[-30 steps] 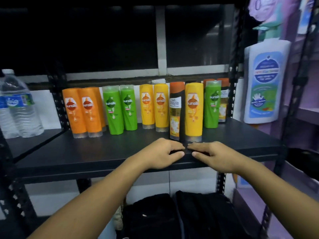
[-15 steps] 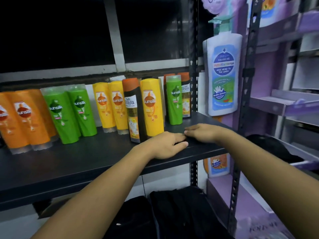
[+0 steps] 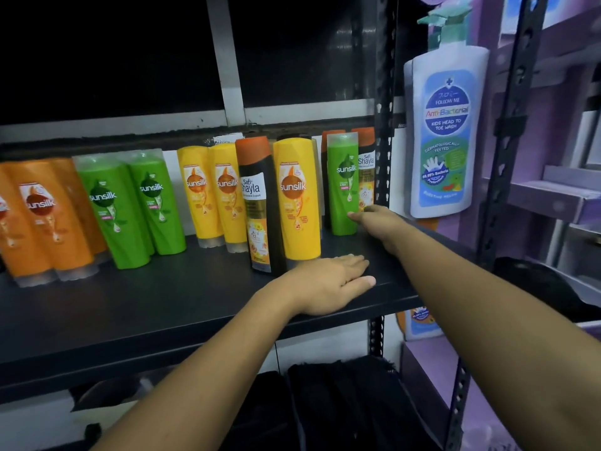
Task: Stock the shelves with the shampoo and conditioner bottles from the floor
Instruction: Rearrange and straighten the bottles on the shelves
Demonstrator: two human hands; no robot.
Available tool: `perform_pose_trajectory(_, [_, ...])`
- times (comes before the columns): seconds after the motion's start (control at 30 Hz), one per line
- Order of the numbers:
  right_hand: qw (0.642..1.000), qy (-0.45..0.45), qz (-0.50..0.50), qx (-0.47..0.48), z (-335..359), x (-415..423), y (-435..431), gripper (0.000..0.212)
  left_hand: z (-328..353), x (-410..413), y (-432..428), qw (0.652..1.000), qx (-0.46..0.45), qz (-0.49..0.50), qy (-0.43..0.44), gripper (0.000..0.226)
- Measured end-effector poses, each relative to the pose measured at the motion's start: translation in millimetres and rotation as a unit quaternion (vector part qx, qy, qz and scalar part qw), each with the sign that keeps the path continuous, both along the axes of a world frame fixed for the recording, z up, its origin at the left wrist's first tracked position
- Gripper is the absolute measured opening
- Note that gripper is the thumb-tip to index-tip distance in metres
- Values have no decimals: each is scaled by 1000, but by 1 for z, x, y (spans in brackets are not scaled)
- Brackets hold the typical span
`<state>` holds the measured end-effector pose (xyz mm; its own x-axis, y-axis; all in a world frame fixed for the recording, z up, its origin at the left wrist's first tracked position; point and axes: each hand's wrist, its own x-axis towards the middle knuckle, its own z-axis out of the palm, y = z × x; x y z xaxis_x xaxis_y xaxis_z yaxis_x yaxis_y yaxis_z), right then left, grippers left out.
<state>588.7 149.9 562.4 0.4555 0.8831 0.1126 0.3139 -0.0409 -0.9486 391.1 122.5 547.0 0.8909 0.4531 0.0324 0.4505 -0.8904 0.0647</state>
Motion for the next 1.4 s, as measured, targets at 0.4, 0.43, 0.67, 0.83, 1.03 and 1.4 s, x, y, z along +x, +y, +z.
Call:
perform_pose_trajectory(0.4, [997, -49, -34, 49, -14, 4, 20, 69, -2, -1, 2, 1000, 1, -6, -6, 64])
perform_pose_trajectory(0.43, [995, -74, -38, 46, -16, 5, 22, 69, -2, -1, 2, 1000, 0, -7, -6, 64])
perform_pose_trajectory(0.67, [996, -59, -25, 63, -11, -2, 13, 54, -1, -2, 2, 1000, -3, -9, -6, 64])
perform_pose_trajectory(0.83, [997, -62, 12, 52, -12, 8, -14, 48, -3, -3, 3, 1000, -8, -12, -20, 64])
perform_pose_trajectory(1.03, [994, -92, 26, 49, -16, 6, -68, 41, -4, -11, -2, 997, 26, 3, -75, 59])
perform_pose_trajectory(1.4, [984, -115, 121, 64, -11, -61, -116, 42, 10, -111, -9, 988, -21, 21, -154, 37])
